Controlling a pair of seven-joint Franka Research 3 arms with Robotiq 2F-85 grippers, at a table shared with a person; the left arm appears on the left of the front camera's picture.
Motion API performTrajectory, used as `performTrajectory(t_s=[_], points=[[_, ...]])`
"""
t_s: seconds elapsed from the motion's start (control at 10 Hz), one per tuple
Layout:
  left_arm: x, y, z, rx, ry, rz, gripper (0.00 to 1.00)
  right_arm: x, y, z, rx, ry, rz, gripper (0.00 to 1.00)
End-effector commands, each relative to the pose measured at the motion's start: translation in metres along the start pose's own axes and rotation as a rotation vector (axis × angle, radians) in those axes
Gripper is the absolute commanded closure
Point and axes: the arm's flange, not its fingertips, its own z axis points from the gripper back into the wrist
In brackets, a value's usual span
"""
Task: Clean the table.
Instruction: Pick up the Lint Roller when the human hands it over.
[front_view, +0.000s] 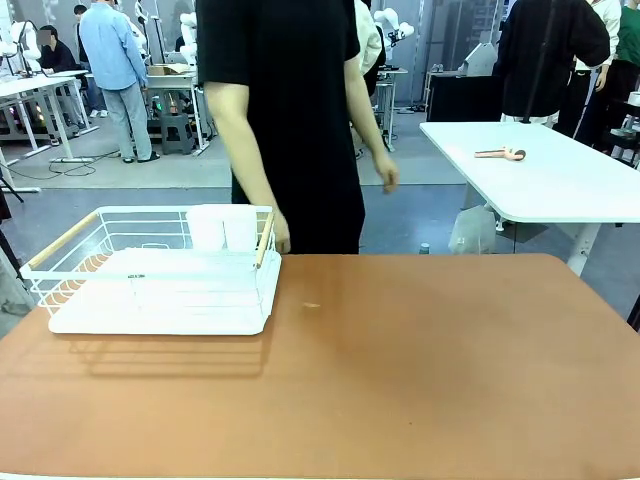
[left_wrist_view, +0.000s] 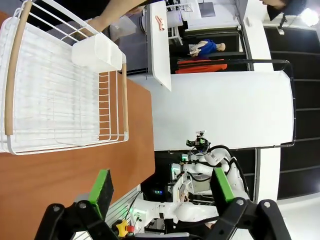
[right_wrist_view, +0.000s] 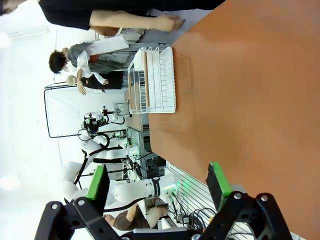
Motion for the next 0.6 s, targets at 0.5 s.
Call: performTrajectory(t_s=[0.5], points=[[0.0007, 0.0003, 0.0035, -0.027, -0.006, -0.015, 0.0, 0.0011, 0.0012, 0.0009, 0.017, -0.002, 0.019, 0.0]])
